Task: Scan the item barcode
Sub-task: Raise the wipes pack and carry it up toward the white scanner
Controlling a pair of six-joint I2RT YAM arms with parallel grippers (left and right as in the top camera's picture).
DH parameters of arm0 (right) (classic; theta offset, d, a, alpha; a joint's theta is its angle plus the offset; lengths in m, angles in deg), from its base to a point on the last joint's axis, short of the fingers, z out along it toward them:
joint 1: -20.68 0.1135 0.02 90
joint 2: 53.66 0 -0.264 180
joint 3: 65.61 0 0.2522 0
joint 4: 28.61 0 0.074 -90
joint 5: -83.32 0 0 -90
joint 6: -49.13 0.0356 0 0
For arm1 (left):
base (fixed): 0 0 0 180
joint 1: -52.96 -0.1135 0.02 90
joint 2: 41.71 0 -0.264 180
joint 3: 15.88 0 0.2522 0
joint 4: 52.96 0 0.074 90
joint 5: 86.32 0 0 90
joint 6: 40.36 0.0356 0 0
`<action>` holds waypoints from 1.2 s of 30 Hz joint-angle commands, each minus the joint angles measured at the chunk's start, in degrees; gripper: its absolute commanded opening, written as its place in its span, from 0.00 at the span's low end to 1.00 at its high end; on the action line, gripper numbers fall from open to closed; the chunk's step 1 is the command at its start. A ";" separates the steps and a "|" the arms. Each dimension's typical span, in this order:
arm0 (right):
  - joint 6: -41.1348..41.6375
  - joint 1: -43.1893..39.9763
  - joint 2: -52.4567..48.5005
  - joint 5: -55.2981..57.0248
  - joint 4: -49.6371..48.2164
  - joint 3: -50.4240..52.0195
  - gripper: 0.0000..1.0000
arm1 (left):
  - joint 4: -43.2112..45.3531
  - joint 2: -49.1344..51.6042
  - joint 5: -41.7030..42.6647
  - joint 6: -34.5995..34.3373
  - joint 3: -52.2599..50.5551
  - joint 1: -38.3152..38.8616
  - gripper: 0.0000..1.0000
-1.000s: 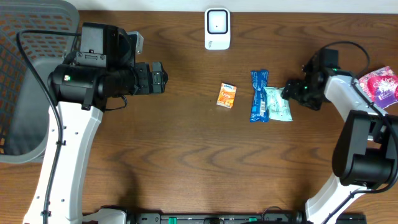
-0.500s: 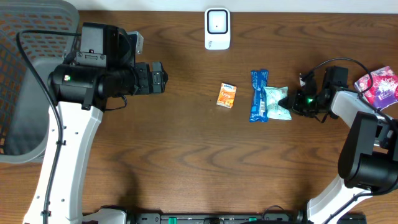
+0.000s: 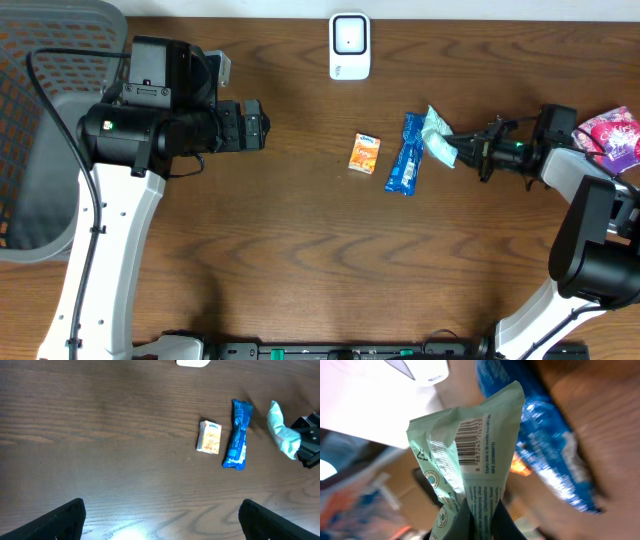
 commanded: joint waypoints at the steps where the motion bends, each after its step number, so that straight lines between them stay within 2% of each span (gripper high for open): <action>1: 12.20 -0.39 -0.33 -10.86 -3.19 -0.46 0.01 | -0.11 0.11 -0.55 -0.09 -0.11 -0.13 0.98; 5: 12.31 -0.35 -0.33 -16.87 -4.04 -0.46 0.01 | -0.11 0.11 -0.55 -0.09 -0.11 -0.15 0.98; 9: 8.76 -0.26 -0.33 -21.42 -4.63 -0.46 0.01 | -0.11 0.11 -0.55 -0.09 -0.11 -0.13 0.98; 16: 7.34 -0.24 -0.33 -21.66 -5.73 -0.46 0.01 | -0.11 0.11 -0.55 -0.09 -0.11 -0.13 0.98; 23: -0.39 3.43 -0.33 -21.70 -7.45 -0.46 0.01 | -0.11 0.11 -0.55 -0.09 -0.11 -0.15 0.98; 25: -1.60 5.14 -0.33 -21.70 -9.94 -0.46 0.01 | -0.11 0.11 -0.55 -0.09 -0.11 -0.15 0.98; 30: -3.91 9.44 -0.33 -21.70 -23.67 -0.46 0.01 | -0.11 0.11 -0.55 -0.09 -0.11 -0.15 0.98; 36: 3.34 11.80 -0.33 -21.18 -38.66 -0.46 0.01 | -0.11 0.11 -0.55 -0.09 -0.11 -0.13 0.98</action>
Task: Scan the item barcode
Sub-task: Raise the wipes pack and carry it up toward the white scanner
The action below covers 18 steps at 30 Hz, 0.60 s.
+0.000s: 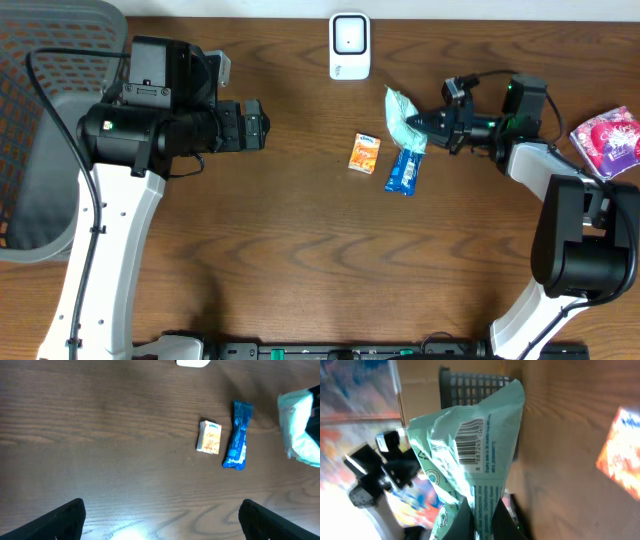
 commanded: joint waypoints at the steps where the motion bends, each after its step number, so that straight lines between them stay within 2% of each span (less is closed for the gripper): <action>1: 7.26 1.77 -0.15 -0.96 -9.57 -0.42 0.01 | -0.09 0.11 -0.55 -0.09 -0.11 -0.15 0.98; 4: 16.06 2.99 -0.15 -0.07 -21.70 -0.42 0.01 | -0.09 0.11 -0.55 -0.09 -0.11 -0.15 0.98; 6: 23.50 3.80 -0.15 2.19 -33.33 -0.42 0.01 | -0.09 0.11 -0.55 -0.09 -0.11 -0.15 0.98; 8: 26.51 4.17 -0.15 5.18 -39.30 -0.46 0.02 | -0.09 0.11 -0.55 -0.09 -0.11 -0.13 0.98; 10: 26.75 4.39 -0.15 9.40 -41.00 -0.46 0.02 | -0.09 0.11 -0.55 -0.09 -0.11 -0.15 0.98; 13: 21.09 5.14 -0.15 16.11 -39.58 -0.46 0.02 | -0.09 0.11 -0.55 -0.09 -0.11 -0.13 0.98; 18: 2.80 8.24 -0.15 29.86 -30.36 -0.46 0.01 | -0.09 0.11 -0.55 -0.09 -0.11 -0.15 0.98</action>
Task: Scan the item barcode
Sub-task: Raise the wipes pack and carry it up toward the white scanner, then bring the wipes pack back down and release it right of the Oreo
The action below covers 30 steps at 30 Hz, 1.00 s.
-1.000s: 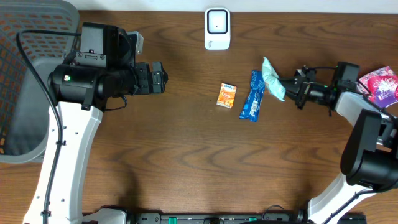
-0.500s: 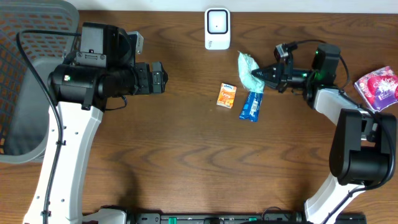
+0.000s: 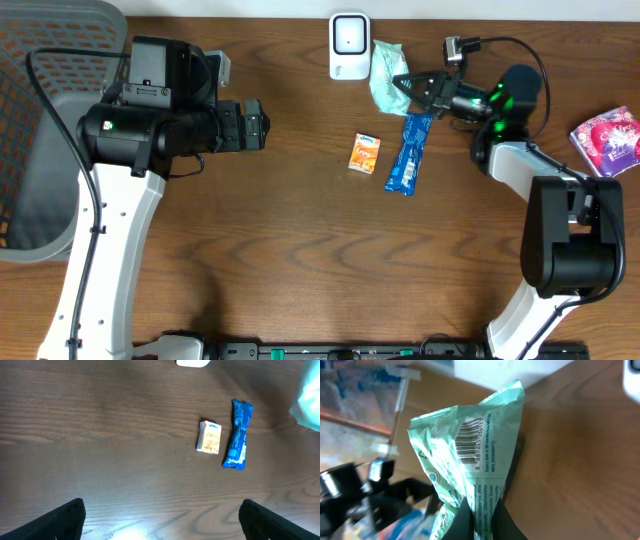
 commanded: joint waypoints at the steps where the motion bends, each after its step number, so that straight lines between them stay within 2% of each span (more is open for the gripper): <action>1: -16.17 3.06 0.07 13.05 5.68 -0.37 0.01 | -0.07 0.11 -0.52 -0.09 -0.11 -0.15 0.98; 4: -23.69 4.92 0.07 19.74 11.98 -0.46 0.01 | -0.07 0.11 -0.52 -0.09 -0.11 -0.13 0.98; 8: -26.05 4.68 0.76 25.05 18.43 -1.77 0.01 | -0.07 0.11 -0.52 -0.09 -0.11 -0.15 0.98; 9: -27.56 4.28 1.57 26.58 21.55 -2.71 0.01 | -0.07 0.11 -0.55 -0.09 -0.11 -0.15 0.98; 12: -36.00 3.67 4.68 35.74 38.82 -7.80 0.01 | -0.07 0.11 -0.52 -0.09 -0.11 -0.15 0.98; 14: -43.52 3.82 6.73 48.50 55.71 -13.31 0.01 | -0.07 0.11 -0.52 -0.09 -0.11 -0.13 0.98; 16: -51.36 4.39 7.78 69.83 75.36 -21.42 0.01 | -0.07 0.11 -0.52 -0.09 -0.11 -0.15 0.98; 17: -52.92 4.50 7.78 73.79 78.38 -22.80 0.01 | -0.07 0.11 -0.52 -0.09 -0.11 -0.13 0.98; 19: -57.51 4.61 7.78 88.50 86.71 -25.88 0.01 | -0.07 0.11 -0.52 -0.09 -0.11 -0.15 0.98; 22: -60.35 4.59 7.43 106.55 91.67 -25.81 0.01 | -0.07 0.11 -0.52 -0.09 -0.11 -0.13 0.98; 25: -60.35 4.48 6.80 119.10 92.50 -23.69 0.01 | -0.07 0.11 -0.52 -0.09 -0.11 -0.13 0.98; 30: -60.35 4.44 3.63 125.37 91.03 -18.05 0.01 | -0.07 0.11 -0.52 -0.09 -0.11 -0.13 0.98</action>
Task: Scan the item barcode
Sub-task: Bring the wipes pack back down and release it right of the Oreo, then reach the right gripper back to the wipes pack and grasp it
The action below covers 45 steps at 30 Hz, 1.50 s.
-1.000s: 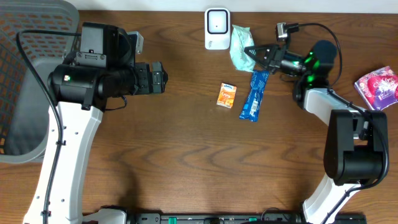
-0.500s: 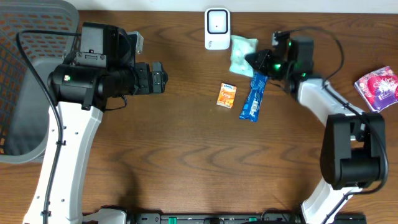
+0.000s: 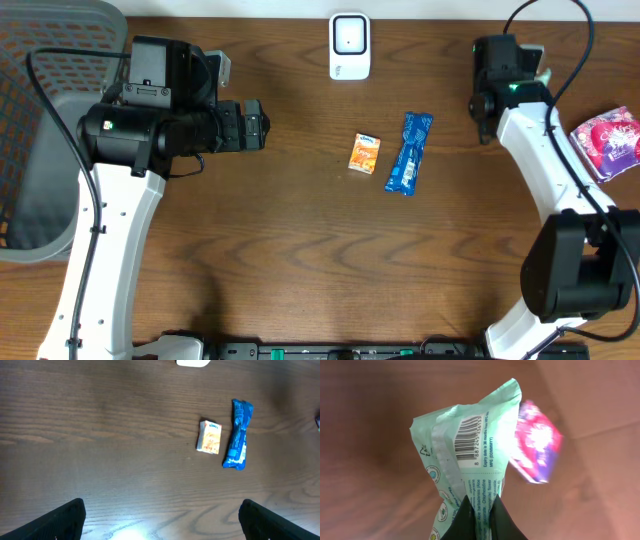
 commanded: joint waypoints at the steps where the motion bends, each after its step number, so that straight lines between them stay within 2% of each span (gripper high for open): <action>1: -1.20 0.20 -3.63 10.32 -0.48 3.74 0.01 | -0.11 0.11 -0.55 -0.09 -0.11 -0.13 0.98; 12: -1.18 5.73 -18.05 10.12 -1.73 5.22 0.04 | -0.11 0.11 -0.55 -0.09 -0.11 -0.15 0.98; 14: -1.16 7.15 -19.39 10.10 -1.29 5.22 0.11 | -0.13 0.11 -0.55 -0.09 -0.11 -0.15 0.98; 15: -1.11 7.76 -19.50 10.08 -1.29 5.22 0.18 | -0.11 0.11 -0.55 -0.09 -0.11 -0.15 0.98; 16: -0.20 8.96 -19.41 10.08 -1.29 5.11 0.31 | -0.11 0.11 -0.55 -0.09 -0.11 -0.15 0.98; 17: 0.52 9.86 -19.15 9.94 -1.29 4.90 0.39 | -0.11 0.11 -0.55 -0.09 -0.11 -0.15 0.98; 20: 1.05 12.90 -18.34 2.82 -0.72 3.23 0.43 | -0.11 0.11 -0.55 -0.09 -0.11 -0.13 0.98; 22: 4.46 14.32 -18.23 -5.35 3.17 -1.25 0.54 | -0.11 0.11 -0.55 -0.09 -0.11 -0.15 0.98; 24: 6.60 14.12 -18.23 -9.16 6.38 -4.81 0.54 | -0.11 0.11 -0.55 -0.09 -0.11 -0.13 0.98; 30: 7.37 8.26 -17.18 -22.45 23.89 -22.56 0.61 | -0.11 0.11 -0.55 -0.09 -0.11 -0.13 0.98; 32: 6.05 4.87 -17.18 -24.52 26.95 -25.44 0.69 | -0.11 0.11 -0.55 -0.09 -0.11 -0.15 0.98; 35: 0.96 -0.98 -17.20 -30.99 27.36 -25.68 0.71 | -0.11 0.09 -0.55 -0.09 -0.11 -0.13 0.98; 38: -5.62 -8.39 -17.20 -43.34 26.01 -24.02 0.76 | -0.11 0.11 -0.55 -0.09 -0.11 -0.15 0.98; 40: -12.57 -16.37 -17.22 -58.12 25.35 -21.75 0.75 | -0.11 0.11 -0.55 -0.09 -0.11 -0.15 0.98; 42: -15.15 -21.73 -17.22 -62.69 24.39 -19.52 0.72 | -0.11 0.11 -0.55 -0.09 -0.11 -0.15 0.98; 45: -16.59 -26.91 -17.22 -63.01 21.55 -15.78 0.70 | -0.11 0.11 -0.57 -0.09 -0.11 -0.15 0.98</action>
